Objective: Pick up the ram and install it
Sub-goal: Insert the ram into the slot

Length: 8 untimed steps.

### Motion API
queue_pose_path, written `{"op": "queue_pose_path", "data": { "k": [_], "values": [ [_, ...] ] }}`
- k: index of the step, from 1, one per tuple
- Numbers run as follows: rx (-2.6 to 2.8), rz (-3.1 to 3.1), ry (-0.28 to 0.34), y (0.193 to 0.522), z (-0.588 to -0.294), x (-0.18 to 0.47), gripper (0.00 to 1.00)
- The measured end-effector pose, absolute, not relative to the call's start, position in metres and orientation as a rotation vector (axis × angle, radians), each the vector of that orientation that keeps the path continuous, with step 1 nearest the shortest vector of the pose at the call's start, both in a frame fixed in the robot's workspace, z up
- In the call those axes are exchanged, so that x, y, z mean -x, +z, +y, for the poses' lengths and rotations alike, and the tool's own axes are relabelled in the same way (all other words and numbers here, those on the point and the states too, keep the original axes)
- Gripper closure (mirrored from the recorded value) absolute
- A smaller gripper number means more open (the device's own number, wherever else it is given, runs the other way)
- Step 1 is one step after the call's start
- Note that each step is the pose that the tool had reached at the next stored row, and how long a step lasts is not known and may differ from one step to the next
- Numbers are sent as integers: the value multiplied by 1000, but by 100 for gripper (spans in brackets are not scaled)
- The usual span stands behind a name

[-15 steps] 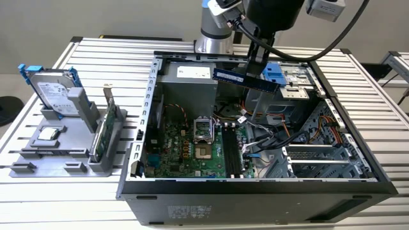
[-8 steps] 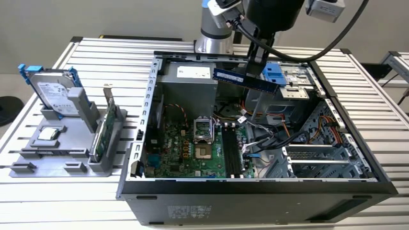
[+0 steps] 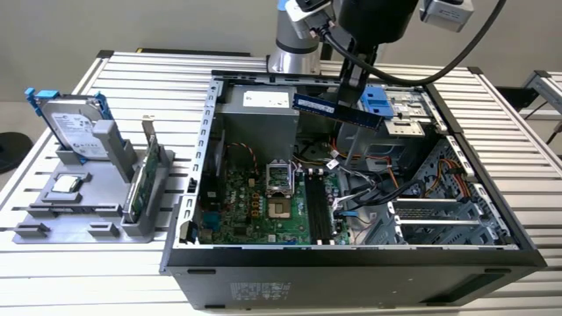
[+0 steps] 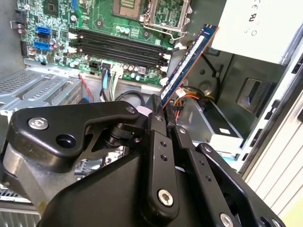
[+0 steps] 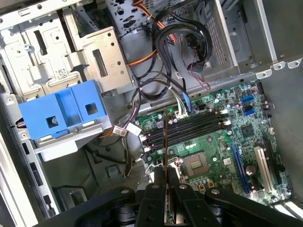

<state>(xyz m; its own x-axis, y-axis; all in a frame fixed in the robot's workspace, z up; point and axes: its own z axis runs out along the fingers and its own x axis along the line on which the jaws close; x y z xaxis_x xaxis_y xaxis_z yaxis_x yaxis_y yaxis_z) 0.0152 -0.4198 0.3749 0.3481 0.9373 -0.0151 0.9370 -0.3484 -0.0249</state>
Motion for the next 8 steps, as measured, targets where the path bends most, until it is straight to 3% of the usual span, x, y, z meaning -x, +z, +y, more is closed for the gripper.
{"op": "queue_pose_path", "data": {
  "k": [8],
  "values": [
    [2579, -1773, 42, 375, -420, -15, 100]
  ]
}}
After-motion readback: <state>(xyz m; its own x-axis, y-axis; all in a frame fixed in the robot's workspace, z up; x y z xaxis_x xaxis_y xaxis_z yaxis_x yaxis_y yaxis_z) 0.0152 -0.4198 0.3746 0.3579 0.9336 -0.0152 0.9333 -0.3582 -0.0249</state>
